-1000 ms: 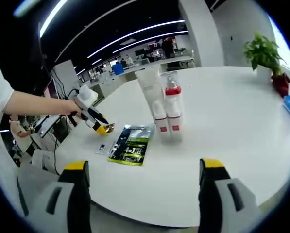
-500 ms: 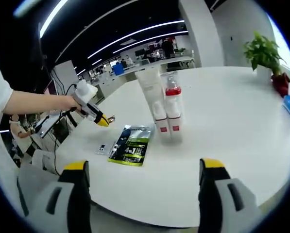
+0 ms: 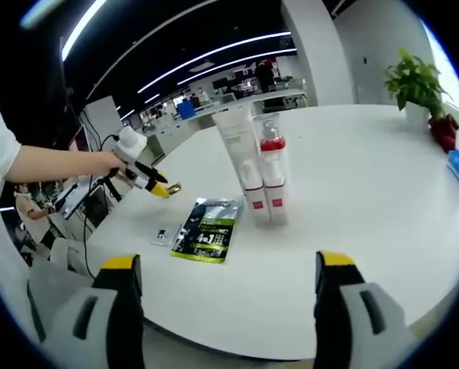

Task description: Arrange the skincare products in the storage area until every visible bottle or jar stands upright without overlapping.

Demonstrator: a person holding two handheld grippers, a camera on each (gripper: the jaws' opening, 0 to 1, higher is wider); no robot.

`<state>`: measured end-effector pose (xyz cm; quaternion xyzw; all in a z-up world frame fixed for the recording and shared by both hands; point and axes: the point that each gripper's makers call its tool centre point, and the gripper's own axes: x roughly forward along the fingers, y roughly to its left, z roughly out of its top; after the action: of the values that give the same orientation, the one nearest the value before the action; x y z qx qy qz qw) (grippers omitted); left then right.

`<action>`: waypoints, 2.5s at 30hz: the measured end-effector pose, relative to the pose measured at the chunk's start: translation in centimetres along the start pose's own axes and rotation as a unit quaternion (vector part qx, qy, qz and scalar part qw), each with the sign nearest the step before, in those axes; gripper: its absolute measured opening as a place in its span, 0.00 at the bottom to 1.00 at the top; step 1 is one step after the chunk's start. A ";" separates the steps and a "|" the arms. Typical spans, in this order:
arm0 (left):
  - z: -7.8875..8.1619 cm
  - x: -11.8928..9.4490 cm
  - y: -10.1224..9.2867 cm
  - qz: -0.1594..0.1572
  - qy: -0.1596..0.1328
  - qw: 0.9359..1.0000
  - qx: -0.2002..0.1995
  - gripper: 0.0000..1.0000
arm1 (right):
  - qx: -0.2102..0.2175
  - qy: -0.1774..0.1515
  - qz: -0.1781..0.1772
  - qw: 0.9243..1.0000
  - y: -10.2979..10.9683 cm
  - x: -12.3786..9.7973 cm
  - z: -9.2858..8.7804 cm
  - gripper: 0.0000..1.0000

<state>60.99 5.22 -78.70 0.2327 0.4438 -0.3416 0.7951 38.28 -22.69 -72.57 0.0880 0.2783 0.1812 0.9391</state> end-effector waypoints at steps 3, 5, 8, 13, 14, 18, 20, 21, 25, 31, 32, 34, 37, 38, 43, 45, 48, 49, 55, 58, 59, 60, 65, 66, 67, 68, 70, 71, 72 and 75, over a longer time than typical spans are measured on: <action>-0.4 0.3 1.0 0.019 0.006 0.999 -0.035 0.53 | 0.001 0.001 -0.001 1.000 0.0 0.0 0.0 0.93; -0.7 0.6 1.1 0.023 0.007 0.997 -0.075 0.57 | 0.002 0.001 -0.002 1.000 -0.1 0.0 0.0 0.93; -0.9 1.1 1.1 0.031 0.003 0.989 -0.146 0.61 | 0.004 0.002 -0.003 1.000 -0.2 0.0 -0.1 0.93; -0.8 1.7 1.1 0.058 -0.010 0.969 -0.239 0.66 | 0.006 0.003 -0.005 1.000 -0.2 0.0 -0.1 0.93; -0.8 1.8 1.1 0.066 -0.010 0.967 -0.248 0.66 | 0.007 0.003 -0.006 1.000 -0.2 0.1 -0.1 0.93; 0.0 2.2 1.4 0.091 -0.039 0.948 -0.302 0.69 | 0.010 0.004 -0.007 1.000 -0.3 0.1 -0.2 0.93; 0.1 2.2 1.8 0.111 -0.047 0.938 -0.326 0.70 | 0.010 0.004 -0.007 1.000 -0.3 0.1 -0.1 0.93; 0.1 2.3 1.8 0.116 -0.049 0.934 -0.335 0.70 | 0.011 0.004 -0.008 1.000 -0.4 0.1 -0.1 0.93; -0.2 2.5 2.2 0.148 -0.051 0.919 -0.362 0.71 | 0.014 0.003 -0.011 1.000 -0.5 0.1 -0.1 0.93; -0.9 2.9 2.6 0.185 -0.045 0.897 -0.398 0.75 | 0.018 -0.003 -0.018 1.000 -0.8 -0.1 0.1 0.93; -0.8 3.0 2.7 0.185 -0.046 0.897 -0.399 0.74 | 0.018 -0.005 -0.021 1.000 -0.9 -0.1 0.1 0.92; -0.9 3.3 2.8 0.194 -0.049 0.888 -0.415 0.73 | 0.021 -0.008 -0.024 0.999 -1.0 -0.1 0.2 0.92; -1.0 3.2 3.0 0.221 -0.052 0.880 -0.416 0.70 | 0.024 -0.010 -0.025 0.999 -1.1 -0.2 0.3 0.92; -1.1 3.2 3.1 0.228 -0.050 0.880 -0.413 0.69 | 0.025 -0.010 -0.025 0.999 -1.1 -0.2 0.3 0.92; -1.3 2.8 3.3 0.248 -0.075 0.874 -0.410 0.65 | 0.027 -0.011 -0.025 0.999 -1.1 -0.2 0.3 0.92; -1.5 2.7 3.4 0.252 -0.081 0.873 -0.410 0.63 | 0.028 -0.012 -0.025 0.999 -1.2 -0.2 0.3 0.91; -1.9 2.4 3.8 0.258 -0.086 0.870 -0.412 0.54 | 0.028 -0.012 -0.024 0.999 -1.1 -0.3 0.3 0.91; -2.1 2.2 3.9 0.260 -0.087 0.868 -0.413 0.47 | 0.028 -0.012 -0.024 0.999 -1.1 -0.3 0.3 0.91; -2.1 3.0 4.6 0.247 -0.096 0.866 -0.423 0.36 | 0.028 -0.013 -0.024 0.999 -1.1 -0.3 0.3 0.90; -2.1 3.3 5.0 0.243 -0.095 0.866 -0.426 0.36 | 0.027 -0.013 -0.024 0.999 -1.1 -0.3 0.3 0.90; -2.0 3.5 5.2 0.239 -0.096 0.865 -0.432 0.36 | 0.027 -0.013 -0.024 0.999 -1.1 -0.3 0.4 0.90; -1.9 3.7 5.3 0.234 -0.100 0.864 -0.434 0.36 | 0.027 -0.014 -0.025 0.999 -1.1 -0.3 0.4 0.90; -2.1 3.9 5.2 0.231 -0.093 0.867 -0.432 0.36 | 0.026 -0.015 -0.025 0.999 -1.1 -0.3 0.4 0.90; -2.1 3.8 5.1 0.231 -0.093 0.868 -0.429 0.36 | 0.025 -0.015 -0.025 0.999 -1.1 -0.3 0.4 0.90; -2.1 3.8 4.9 0.230 -0.091 0.874 -0.418 0.36 | 0.025 -0.015 -0.025 0.999 -1.1 -0.3 0.4 0.90; -2.1 3.7 4.6 0.229 -0.090 0.877 -0.412 0.36 | 0.024 -0.016 -0.025 0.999 -1.1 -0.3 0.5 0.90; -2.0 3.4 4.1 0.230 -0.088 0.885 -0.396 0.36 | 0.022 -0.017 -0.025 0.999 -1.1 -0.3 0.5 0.90; -2.0 3.3 4.0 0.230 -0.086 0.886 -0.394 0.36 | 0.022 -0.017 -0.024 0.999 -1.0 -0.3 0.5 0.90; -2.1 3.1 3.8 0.230 -0.089 0.884 -0.396 0.36 | 0.021 -0.016 -0.023 0.999 -1.0 -0.3 0.5 0.90; -1.9 2.6 3.1 0.225 -0.097 0.880 -0.408 0.36 | 0.018 -0.018 -0.022 0.999 -1.0 -0.3 0.5 0.90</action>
<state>63.29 7.66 -81.66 -0.0530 0.3998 0.0365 0.9143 38.62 -23.74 -72.22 0.1017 0.2666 0.1534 0.9461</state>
